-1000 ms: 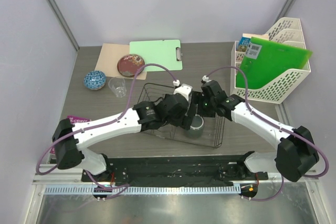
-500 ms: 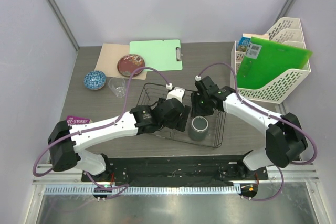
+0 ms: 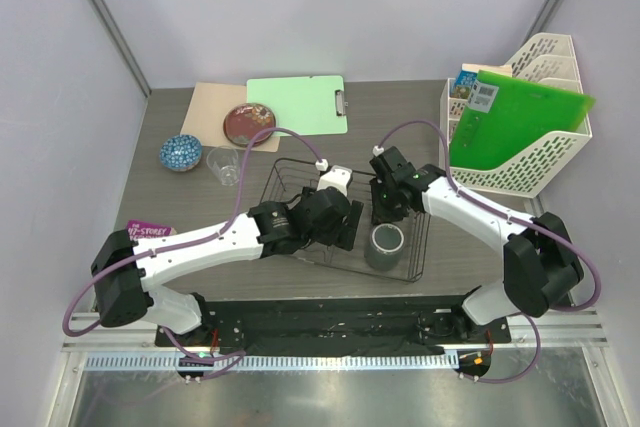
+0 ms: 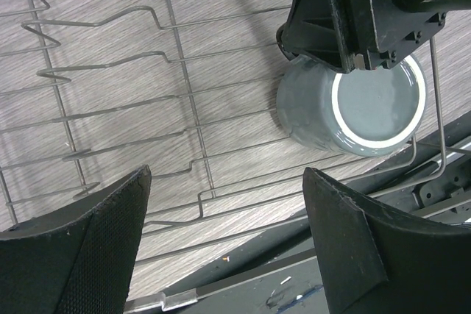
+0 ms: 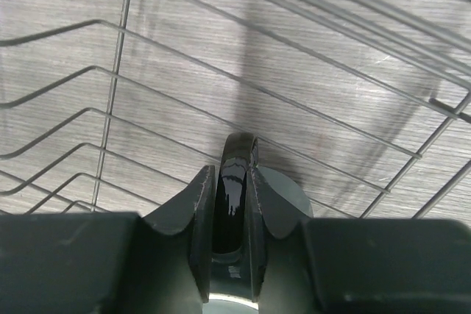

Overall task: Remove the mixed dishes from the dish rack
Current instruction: Pick up the cup from the dish rack.

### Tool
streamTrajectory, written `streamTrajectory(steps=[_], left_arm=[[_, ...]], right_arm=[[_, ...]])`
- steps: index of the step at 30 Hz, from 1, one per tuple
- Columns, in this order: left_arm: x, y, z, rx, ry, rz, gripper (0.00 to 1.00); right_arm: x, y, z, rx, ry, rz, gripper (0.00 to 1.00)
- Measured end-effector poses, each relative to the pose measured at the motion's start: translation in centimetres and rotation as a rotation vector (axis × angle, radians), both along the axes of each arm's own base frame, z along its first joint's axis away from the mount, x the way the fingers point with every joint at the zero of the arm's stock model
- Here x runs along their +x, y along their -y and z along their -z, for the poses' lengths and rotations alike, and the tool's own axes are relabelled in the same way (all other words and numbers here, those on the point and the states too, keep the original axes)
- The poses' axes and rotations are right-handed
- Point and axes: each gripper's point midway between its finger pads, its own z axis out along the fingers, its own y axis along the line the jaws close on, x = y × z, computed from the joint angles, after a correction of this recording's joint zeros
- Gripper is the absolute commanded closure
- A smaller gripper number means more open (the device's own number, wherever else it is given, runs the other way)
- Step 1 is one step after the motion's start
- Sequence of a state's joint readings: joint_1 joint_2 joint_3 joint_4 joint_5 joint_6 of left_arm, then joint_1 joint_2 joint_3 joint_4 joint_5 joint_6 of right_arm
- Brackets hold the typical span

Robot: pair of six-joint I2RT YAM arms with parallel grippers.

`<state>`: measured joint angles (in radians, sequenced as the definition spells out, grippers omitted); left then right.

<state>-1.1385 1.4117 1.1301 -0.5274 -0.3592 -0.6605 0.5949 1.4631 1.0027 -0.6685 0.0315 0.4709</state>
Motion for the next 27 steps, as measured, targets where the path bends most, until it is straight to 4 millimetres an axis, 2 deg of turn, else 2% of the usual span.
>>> streamTrajectory(steps=[5, 13, 15, 27], left_arm=[[0.0, 0.0, 0.1, -0.007, -0.005, -0.009, 0.18], [0.0, -0.1, 0.4, -0.001, -0.004, -0.012, 0.17], [0.0, -0.1, 0.5, -0.001, -0.005, -0.013, 0.18], [-0.1, -0.4, 1.0, 0.01, -0.007, -0.015, 0.18]], right_arm=[[0.5, 0.3, -1.0, -0.001, 0.043, 0.017, 0.99], [1.8, 0.7, -5.4, 0.03, 0.18, 0.051, 0.99], [2.1, 0.6, -6.0, 0.039, 0.196, 0.053, 0.99], [1.4, 0.8, -5.6, 0.041, 0.183, 0.052, 0.99]])
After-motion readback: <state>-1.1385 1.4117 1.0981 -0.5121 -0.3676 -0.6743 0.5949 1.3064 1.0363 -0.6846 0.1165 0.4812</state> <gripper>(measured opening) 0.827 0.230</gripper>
